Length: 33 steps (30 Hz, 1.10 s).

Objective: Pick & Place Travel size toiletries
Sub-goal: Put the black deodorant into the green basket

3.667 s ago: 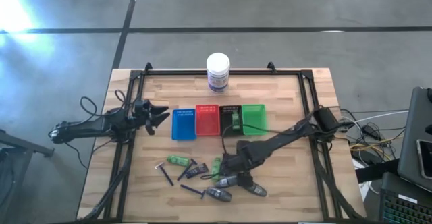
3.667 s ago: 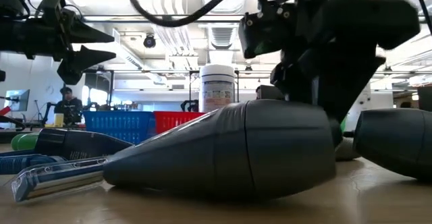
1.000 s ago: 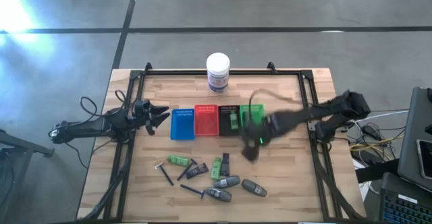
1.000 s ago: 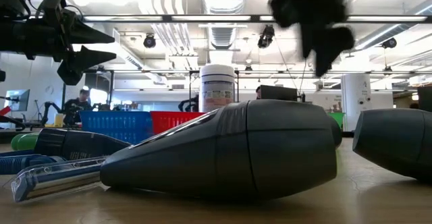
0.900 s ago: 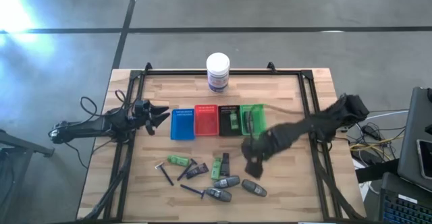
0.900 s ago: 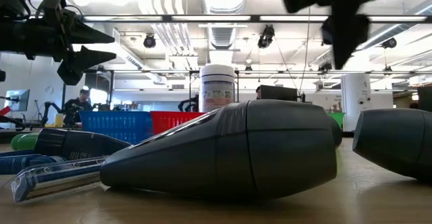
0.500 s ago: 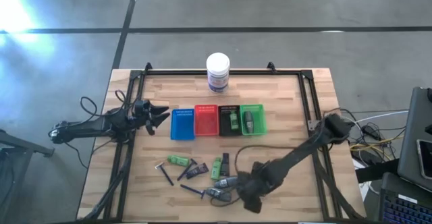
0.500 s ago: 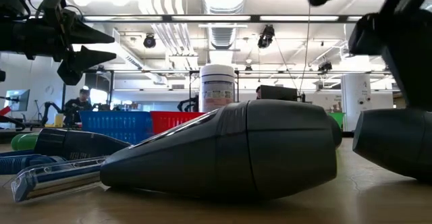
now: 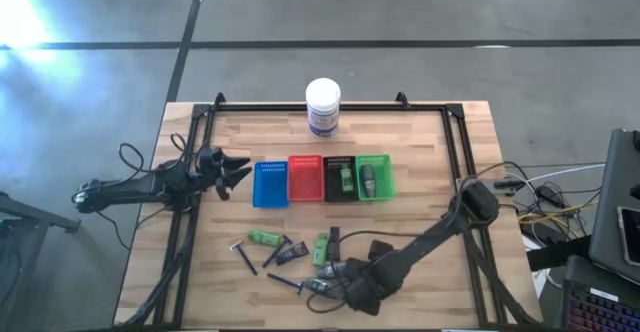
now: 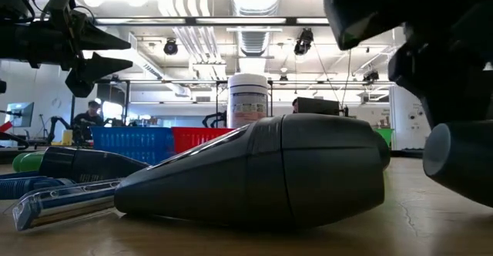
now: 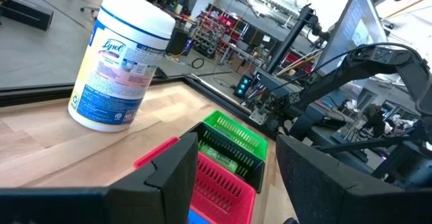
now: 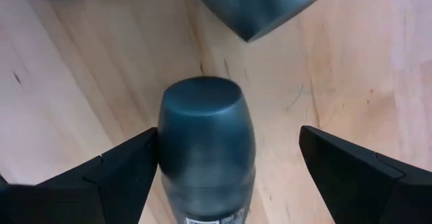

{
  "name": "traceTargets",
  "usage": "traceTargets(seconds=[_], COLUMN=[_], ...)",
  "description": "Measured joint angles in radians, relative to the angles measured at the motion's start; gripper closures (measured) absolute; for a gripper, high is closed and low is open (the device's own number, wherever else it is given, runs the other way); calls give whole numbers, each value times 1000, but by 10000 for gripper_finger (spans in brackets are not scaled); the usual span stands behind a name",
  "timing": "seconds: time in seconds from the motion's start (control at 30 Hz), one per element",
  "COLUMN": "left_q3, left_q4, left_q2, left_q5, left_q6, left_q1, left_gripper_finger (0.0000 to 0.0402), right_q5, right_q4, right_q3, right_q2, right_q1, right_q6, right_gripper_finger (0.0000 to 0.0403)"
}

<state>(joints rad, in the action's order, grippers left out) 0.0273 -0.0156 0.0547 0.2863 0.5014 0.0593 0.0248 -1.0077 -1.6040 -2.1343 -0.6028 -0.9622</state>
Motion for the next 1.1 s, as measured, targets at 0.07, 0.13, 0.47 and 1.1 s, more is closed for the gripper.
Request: traceTargets(seconds=[0.07,0.13,0.47,1.1], left_q3=[0,0,0,0], left_q4=[0,0,0,0], left_q2=[0,0,0,0], left_q5=[0,0,0,0], left_q6=[0,0,0,0], left_q1=[0,0,0,0], left_gripper_finger=[195,195,195,195], right_q5=[0,-1,11,-12], right_q4=[3,7,47,87], right_q3=[1,2,8,21], right_q2=[-8,-22,-35,-34], right_q1=[-1,-2,-14,-15], right_q6=[0,0,-2,-40], right_gripper_finger=[59,61,51,193])
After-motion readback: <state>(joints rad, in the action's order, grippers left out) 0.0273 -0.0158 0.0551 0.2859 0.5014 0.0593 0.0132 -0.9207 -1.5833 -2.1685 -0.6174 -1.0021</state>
